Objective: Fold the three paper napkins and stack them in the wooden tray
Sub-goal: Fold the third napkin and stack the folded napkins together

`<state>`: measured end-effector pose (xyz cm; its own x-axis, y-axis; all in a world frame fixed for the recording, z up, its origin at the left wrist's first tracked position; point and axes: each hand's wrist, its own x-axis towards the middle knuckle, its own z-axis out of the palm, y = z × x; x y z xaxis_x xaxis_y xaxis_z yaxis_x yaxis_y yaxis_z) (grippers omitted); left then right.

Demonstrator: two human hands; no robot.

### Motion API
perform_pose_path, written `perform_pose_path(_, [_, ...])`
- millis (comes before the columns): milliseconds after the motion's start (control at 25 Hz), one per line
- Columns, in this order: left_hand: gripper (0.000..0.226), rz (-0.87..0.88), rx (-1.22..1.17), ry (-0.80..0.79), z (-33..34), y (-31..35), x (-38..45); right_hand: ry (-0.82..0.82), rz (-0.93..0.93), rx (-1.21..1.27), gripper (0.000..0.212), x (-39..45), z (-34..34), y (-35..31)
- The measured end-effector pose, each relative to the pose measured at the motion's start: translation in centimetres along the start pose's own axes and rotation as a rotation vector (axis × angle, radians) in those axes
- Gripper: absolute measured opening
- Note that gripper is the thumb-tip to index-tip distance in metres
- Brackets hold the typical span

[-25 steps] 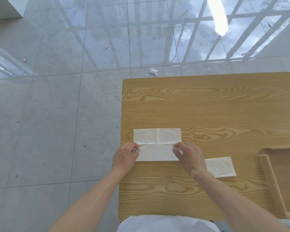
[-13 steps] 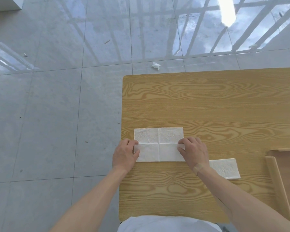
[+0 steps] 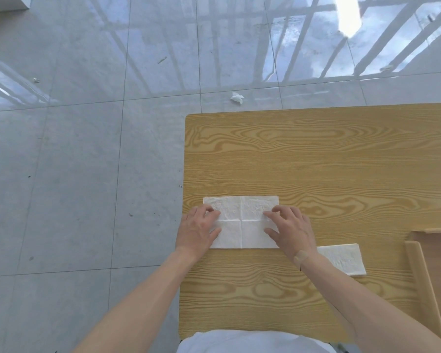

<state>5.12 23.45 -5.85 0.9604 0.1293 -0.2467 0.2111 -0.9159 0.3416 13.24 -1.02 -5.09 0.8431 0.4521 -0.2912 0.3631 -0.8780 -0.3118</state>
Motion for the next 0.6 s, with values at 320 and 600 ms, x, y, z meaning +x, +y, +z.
perform_pose_path(320, [0.016,0.009,0.028,-0.014,-0.34,0.40,0.68,0.004,0.036,0.036,0.015,0.44,-0.17,-0.17])
perform_pose_path(600, [0.006,-0.026,-0.030,0.015,-0.69,0.87,0.52,0.000,0.055,0.087,0.003,0.29,-0.45,-0.20])
